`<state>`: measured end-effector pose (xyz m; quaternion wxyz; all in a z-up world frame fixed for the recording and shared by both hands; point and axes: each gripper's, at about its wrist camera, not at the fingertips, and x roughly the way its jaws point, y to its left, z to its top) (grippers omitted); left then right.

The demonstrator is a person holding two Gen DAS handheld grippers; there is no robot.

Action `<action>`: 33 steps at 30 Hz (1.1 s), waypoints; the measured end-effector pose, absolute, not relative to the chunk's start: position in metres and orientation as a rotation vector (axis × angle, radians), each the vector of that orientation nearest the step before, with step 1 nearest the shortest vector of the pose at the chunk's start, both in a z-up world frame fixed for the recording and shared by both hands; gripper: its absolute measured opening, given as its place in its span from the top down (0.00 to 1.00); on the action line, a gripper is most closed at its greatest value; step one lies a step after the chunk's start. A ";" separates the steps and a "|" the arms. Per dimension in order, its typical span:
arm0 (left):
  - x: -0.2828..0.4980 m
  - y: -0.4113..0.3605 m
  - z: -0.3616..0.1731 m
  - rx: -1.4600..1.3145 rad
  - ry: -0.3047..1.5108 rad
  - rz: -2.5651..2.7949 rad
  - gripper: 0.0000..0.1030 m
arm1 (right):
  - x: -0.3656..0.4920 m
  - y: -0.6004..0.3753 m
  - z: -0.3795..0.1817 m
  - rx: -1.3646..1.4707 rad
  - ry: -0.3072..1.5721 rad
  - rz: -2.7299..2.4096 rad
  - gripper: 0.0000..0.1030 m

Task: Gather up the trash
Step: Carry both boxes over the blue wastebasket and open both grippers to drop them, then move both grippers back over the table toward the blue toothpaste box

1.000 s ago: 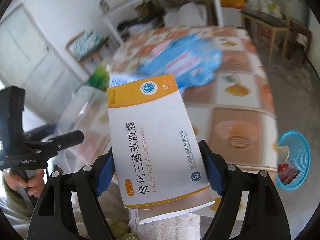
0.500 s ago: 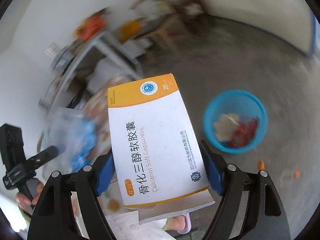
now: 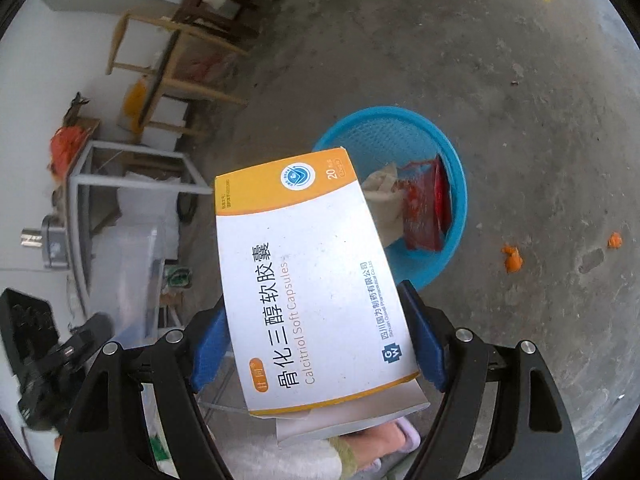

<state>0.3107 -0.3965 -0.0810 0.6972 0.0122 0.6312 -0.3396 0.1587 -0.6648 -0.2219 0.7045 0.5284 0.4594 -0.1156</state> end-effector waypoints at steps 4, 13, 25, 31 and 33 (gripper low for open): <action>0.325 -0.420 -0.092 -0.009 1.421 -0.757 0.12 | 0.186 -0.682 -0.261 1.177 1.031 -0.279 0.14; 0.316 -0.417 -0.089 -0.018 1.401 -0.775 0.12 | 0.180 -0.689 -0.312 1.227 1.064 -0.346 0.14; 0.267 -0.355 -0.002 0.006 1.161 -0.896 0.12 | 0.122 -0.668 -0.233 1.073 0.936 -0.307 0.14; 0.218 -0.291 0.019 0.025 1.067 -0.907 0.12 | 0.101 -0.621 -0.179 0.925 0.924 -0.225 0.13; 0.205 -0.260 0.024 0.010 1.025 -0.882 0.12 | 0.098 -0.603 -0.161 0.887 0.914 -0.172 0.13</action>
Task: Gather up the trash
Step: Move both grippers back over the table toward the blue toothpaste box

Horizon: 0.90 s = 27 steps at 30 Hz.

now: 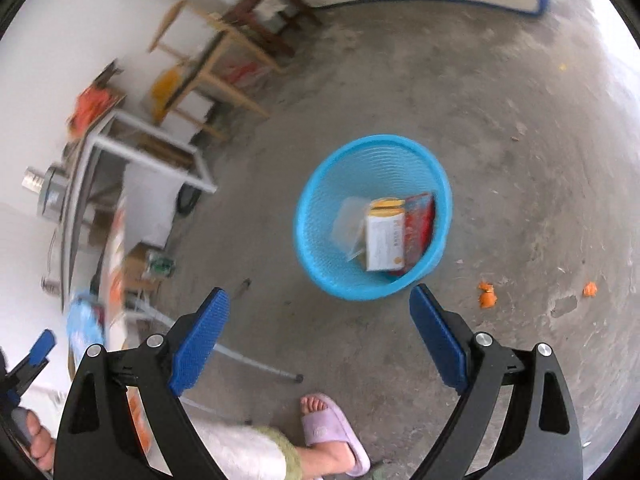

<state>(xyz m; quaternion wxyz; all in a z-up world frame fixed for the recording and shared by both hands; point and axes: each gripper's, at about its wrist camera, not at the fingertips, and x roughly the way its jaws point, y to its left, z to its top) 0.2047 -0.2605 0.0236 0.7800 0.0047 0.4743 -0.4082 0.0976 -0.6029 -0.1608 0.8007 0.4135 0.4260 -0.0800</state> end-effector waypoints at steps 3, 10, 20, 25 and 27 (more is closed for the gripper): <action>0.193 -0.217 0.027 -0.020 0.964 -0.826 0.12 | 0.101 -0.578 -0.131 0.828 0.895 -0.100 0.13; 0.164 -0.101 0.023 -0.123 0.877 -0.635 0.12 | 0.127 -0.513 -0.063 0.677 0.836 0.098 0.14; 0.126 0.038 -0.005 -0.305 0.872 -0.334 0.11 | 0.195 -0.353 -0.011 0.471 0.913 0.493 0.14; 0.108 0.086 -0.016 -0.403 0.836 -0.198 0.08 | 0.236 -0.267 -0.009 0.378 0.990 0.617 0.14; 0.102 0.101 -0.021 -0.436 0.834 -0.164 0.08 | 0.252 -0.239 -0.014 0.324 1.013 0.628 0.14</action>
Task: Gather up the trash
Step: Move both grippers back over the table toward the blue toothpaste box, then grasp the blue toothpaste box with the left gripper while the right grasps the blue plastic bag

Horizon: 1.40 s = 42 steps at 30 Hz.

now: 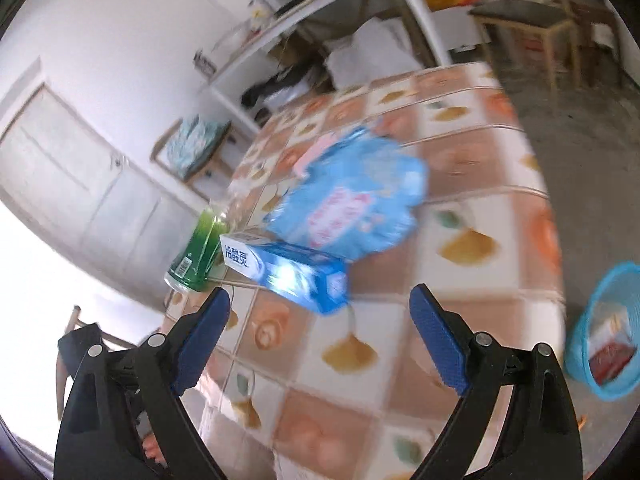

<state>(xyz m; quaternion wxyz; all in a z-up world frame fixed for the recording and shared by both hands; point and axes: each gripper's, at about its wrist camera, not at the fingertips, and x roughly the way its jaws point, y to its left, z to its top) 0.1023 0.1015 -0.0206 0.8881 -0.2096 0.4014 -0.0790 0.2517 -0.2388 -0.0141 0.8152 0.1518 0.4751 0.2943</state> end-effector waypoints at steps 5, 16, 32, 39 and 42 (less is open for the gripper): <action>0.095 0.122 -0.024 -0.467 0.820 -0.145 0.08 | 0.277 -0.196 -0.034 0.235 1.085 0.618 0.14; 0.098 0.148 -0.023 -0.558 0.755 -0.294 0.08 | 0.207 -0.142 -0.033 0.228 1.287 1.055 0.14; 0.104 0.168 -0.033 -0.643 0.809 -0.248 0.08 | 0.263 -0.137 -0.064 0.407 1.295 1.028 0.15; 0.130 0.162 -0.027 -0.620 0.856 -0.235 0.08 | 0.222 -0.154 -0.071 0.451 1.329 1.090 0.15; 0.154 0.146 -0.021 -0.575 0.871 -0.205 0.08 | 0.220 -0.173 -0.079 0.496 1.325 0.996 0.15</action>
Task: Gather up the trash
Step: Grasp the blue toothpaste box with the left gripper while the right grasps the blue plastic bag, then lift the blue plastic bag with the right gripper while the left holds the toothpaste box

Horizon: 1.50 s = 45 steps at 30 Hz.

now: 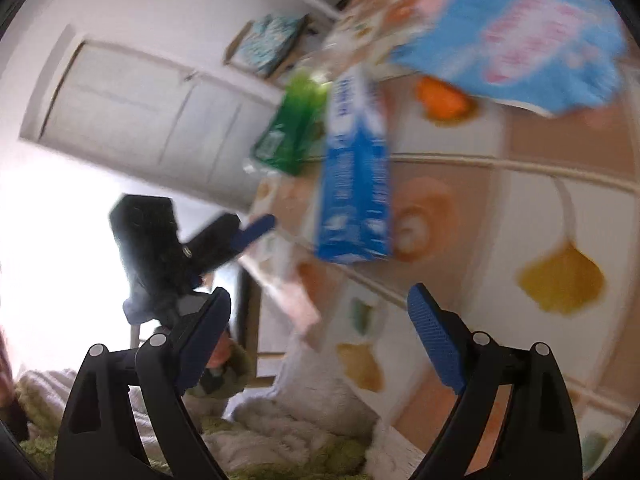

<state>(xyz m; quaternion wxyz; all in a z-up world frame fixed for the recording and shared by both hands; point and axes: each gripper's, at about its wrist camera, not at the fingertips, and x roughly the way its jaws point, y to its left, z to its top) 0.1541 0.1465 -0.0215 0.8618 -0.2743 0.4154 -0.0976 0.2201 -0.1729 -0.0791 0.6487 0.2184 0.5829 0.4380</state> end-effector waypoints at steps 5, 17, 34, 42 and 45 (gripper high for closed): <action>0.199 0.106 -0.021 -0.357 0.929 -0.079 0.09 | 0.210 -0.195 -0.071 0.516 1.268 0.911 0.15; 0.190 0.091 -0.035 -0.255 1.001 -0.021 0.49 | 0.237 -0.236 -0.024 0.470 1.081 0.636 0.15; 0.149 0.104 -0.037 -0.320 0.995 -0.040 0.50 | 0.365 -0.192 -0.070 0.622 1.164 0.234 0.09; 0.148 0.111 -0.039 -0.348 0.992 -0.068 0.50 | 0.354 -0.194 -0.075 0.620 1.173 0.230 0.55; 0.147 0.112 -0.040 -0.356 0.990 -0.074 0.50 | 0.343 -0.200 -0.068 0.636 1.162 0.246 0.67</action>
